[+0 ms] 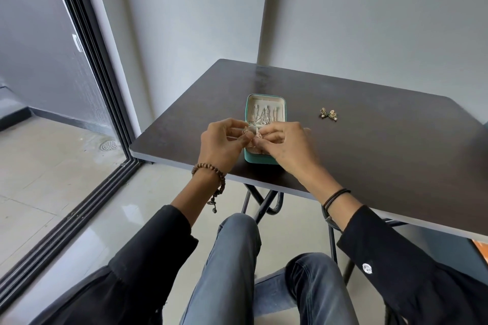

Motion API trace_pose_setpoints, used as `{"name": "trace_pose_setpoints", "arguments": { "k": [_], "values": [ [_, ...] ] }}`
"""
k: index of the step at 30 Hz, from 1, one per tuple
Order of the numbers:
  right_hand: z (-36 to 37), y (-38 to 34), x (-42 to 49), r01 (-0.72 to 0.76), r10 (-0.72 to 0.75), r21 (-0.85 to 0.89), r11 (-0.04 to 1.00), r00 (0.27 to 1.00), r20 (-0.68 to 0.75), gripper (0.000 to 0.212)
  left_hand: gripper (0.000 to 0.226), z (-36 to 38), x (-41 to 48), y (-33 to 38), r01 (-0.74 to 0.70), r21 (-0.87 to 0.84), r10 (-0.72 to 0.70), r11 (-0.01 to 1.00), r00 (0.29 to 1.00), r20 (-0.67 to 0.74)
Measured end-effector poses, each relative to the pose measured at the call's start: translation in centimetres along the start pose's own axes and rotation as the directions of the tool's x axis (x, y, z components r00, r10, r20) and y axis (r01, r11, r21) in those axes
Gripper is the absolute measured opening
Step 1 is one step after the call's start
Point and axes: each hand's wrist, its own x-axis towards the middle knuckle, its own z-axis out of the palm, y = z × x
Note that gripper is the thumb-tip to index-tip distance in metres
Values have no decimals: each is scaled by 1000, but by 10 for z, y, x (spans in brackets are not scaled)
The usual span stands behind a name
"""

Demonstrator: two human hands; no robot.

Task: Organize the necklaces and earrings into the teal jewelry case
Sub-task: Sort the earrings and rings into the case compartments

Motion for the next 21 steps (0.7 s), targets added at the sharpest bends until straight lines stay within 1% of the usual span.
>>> {"name": "trace_pose_setpoints", "arguments": {
  "k": [5,11,15,21],
  "values": [
    [-3,-1,-4,35,-32,-59,998,998,49,28,30,0,-1,3,20,-7,-20,1000,1000,8],
    [-4,2,-7,26,-25,-57,998,1000,19,18,24,1,1,5,14,34,-16,999,999,46],
    [-5,5,-7,19,-18,-31,999,1000,14,17,28,4,1,3,-20,121,5,992,993,120],
    [-7,2,-10,26,-26,-16,1000,1000,15,16,24,4,2,4,-65,224,38,972,991,126]
  ]
}}
